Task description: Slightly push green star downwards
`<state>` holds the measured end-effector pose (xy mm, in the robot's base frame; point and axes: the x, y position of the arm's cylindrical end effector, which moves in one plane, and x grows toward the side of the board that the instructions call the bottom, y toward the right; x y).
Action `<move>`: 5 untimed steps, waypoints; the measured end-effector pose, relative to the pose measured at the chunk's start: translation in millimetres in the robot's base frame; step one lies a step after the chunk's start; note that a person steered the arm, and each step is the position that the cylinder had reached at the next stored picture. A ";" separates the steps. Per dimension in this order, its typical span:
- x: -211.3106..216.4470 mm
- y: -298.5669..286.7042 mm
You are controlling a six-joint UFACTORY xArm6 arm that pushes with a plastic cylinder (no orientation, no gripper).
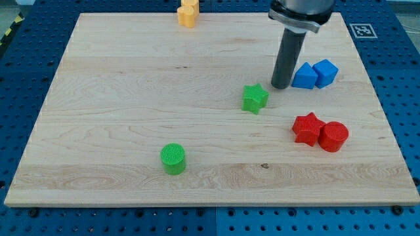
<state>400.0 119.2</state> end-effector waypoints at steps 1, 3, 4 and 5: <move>-1.2 -29.2; 34.0 -70.0; 41.2 -71.8; 33.8 -71.8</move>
<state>433.7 47.5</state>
